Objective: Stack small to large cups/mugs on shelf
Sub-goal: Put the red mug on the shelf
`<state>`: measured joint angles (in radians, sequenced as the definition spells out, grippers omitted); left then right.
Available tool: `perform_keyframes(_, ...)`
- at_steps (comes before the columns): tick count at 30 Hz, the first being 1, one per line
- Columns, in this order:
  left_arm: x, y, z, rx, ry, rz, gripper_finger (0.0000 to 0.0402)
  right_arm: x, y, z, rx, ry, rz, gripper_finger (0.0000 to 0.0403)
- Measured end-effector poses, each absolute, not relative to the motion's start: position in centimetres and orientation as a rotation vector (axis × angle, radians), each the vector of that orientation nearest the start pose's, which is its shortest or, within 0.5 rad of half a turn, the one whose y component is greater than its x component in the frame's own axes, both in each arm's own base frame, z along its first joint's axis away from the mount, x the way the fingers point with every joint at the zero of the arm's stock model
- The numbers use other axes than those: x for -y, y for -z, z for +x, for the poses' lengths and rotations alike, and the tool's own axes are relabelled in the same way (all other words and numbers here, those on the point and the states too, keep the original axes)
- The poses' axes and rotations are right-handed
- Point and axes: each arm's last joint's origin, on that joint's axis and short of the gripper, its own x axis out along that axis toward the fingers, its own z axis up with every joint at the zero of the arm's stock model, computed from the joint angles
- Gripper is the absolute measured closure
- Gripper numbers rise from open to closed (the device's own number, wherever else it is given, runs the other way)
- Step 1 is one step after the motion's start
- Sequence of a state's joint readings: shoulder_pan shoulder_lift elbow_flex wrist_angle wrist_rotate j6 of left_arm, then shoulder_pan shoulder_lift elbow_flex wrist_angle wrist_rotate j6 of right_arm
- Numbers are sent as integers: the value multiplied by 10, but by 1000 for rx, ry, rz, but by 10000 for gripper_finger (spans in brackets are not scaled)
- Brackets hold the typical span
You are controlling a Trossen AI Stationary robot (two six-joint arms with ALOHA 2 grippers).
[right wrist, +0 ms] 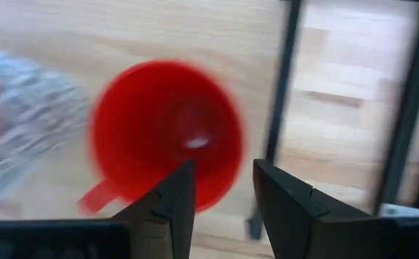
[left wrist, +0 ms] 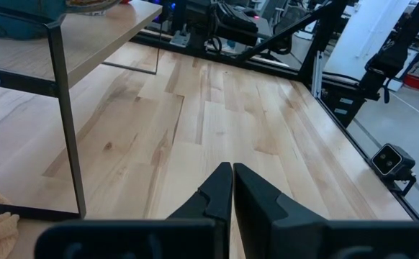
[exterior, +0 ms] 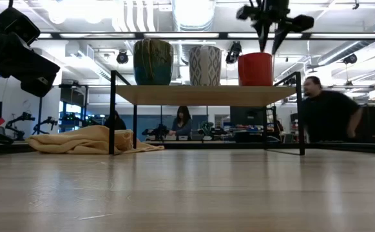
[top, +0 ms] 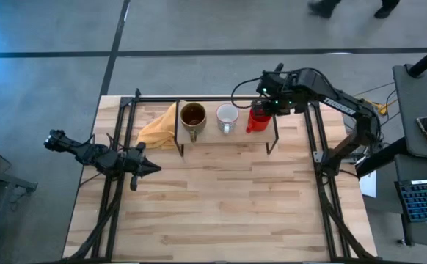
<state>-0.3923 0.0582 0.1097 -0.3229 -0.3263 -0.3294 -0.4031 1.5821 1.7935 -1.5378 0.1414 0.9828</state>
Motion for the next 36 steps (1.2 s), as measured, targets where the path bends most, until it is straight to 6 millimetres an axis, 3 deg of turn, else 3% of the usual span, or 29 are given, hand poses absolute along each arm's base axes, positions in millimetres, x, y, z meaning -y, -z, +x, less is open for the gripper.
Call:
perform_keyframes(7, 26, -166, 86, -262, 23, -232, 402, 76, -397, 267, -857, 928, 991, 310)
perform_keyframes(14, 26, -166, 86, -262, 23, -232, 402, 58, -388, 284, -842, 964, 957, 389)
perform_keyframes(22, 26, -166, 86, -262, 23, -232, 402, 51, -377, 314, -754, 929, 941, 392)
perform_keyframes(29, 26, -166, 86, -262, 23, -232, 402, 48, -358, 333, -806, 954, 886, 392)
perform_keyframes(36, 26, -166, 86, -261, 23, -232, 402, 40, -350, 339, -833, 967, 751, 392)
